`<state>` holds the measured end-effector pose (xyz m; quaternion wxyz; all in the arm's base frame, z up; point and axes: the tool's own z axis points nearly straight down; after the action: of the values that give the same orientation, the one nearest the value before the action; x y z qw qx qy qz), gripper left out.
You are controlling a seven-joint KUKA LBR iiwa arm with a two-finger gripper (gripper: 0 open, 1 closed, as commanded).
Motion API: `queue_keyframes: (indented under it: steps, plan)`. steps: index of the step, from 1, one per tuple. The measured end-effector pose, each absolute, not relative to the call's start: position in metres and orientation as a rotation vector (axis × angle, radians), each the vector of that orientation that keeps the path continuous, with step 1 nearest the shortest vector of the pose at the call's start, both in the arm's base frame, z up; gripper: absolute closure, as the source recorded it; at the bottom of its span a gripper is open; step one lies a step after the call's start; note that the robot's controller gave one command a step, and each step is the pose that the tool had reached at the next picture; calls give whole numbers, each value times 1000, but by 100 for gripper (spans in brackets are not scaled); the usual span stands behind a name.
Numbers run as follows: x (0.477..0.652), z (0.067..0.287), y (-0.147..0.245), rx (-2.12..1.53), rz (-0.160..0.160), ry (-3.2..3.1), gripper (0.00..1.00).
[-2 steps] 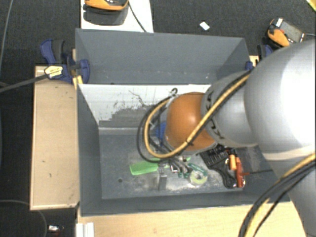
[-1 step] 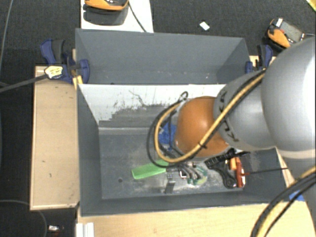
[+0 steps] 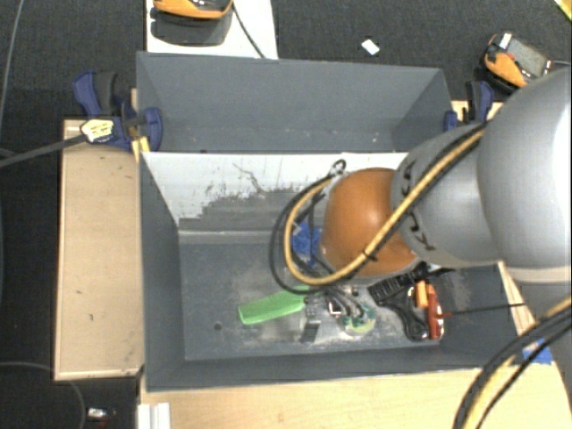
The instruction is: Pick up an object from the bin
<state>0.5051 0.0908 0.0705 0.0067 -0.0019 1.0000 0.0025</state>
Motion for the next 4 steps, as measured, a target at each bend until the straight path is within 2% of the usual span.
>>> queue_keyframes:
  steps: [1, 2, 4]
  plan:
    - [495, 72, 95, -11, 6, 3136, 100]
    - [495, 72, 95, -9, 6, 3136, 100]
    - [495, 129, 95, -5, 7, 3137, 100]
